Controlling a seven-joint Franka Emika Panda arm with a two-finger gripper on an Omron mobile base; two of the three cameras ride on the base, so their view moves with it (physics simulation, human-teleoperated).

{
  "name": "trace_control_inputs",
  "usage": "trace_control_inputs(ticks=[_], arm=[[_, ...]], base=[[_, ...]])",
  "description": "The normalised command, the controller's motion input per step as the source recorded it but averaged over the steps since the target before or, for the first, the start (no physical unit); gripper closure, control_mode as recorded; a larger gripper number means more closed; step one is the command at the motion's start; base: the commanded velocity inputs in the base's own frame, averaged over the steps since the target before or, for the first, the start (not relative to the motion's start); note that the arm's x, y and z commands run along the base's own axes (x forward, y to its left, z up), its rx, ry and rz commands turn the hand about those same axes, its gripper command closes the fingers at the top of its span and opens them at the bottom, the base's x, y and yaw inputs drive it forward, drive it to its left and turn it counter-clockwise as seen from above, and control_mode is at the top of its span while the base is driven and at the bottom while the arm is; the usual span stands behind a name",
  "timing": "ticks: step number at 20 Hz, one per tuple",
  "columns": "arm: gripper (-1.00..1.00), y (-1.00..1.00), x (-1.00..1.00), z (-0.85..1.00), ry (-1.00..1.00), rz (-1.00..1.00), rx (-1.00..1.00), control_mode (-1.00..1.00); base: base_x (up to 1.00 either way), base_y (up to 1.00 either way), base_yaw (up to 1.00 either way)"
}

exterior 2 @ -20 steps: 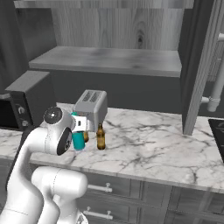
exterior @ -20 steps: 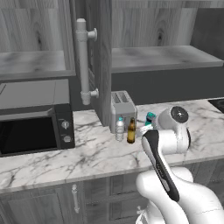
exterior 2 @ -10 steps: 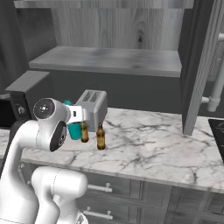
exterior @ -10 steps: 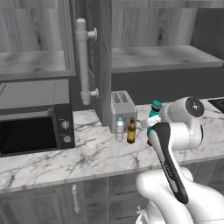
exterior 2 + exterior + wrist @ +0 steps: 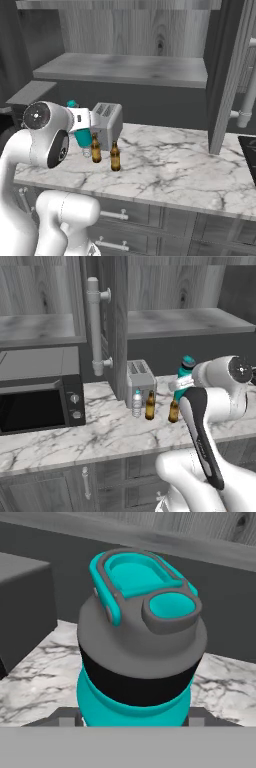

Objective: Sort all alcoholic drinks to one cabinet, and non-alcoholic drinks to the other.

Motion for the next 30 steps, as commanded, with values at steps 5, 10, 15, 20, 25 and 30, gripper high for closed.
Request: trace_control_inputs(ticks=[5, 10, 15, 20, 25, 30], arm=[[1.0, -0.14, -0.17, 0.58, -0.06, -0.01, 0.0, -1.0], [1.0, -0.12, -0.12, 0.54, -0.04, -0.01, 0.0, -1.0], [1.0, -0.09, -0.03, 0.47, -0.03, -0.02, 0.0, -1.0], [1.0, -0.03, 0.0, 0.42, -0.04, -0.02, 0.0, -1.0], [1.0, -0.12, 0.0, 0.37, -0.03, -0.03, 0.0, -1.0], [1.0, -0.18, 0.0, 0.29, -0.06, -0.04, 0.0, -1.0]], base=[[0.0, 0.0, 0.0], [0.0, 0.0, 0.0], [0.0, 0.0, 0.0], [0.0, 0.0, 0.0], [0.0, 0.0, 0.0], [0.0, 0.0, 0.0]])
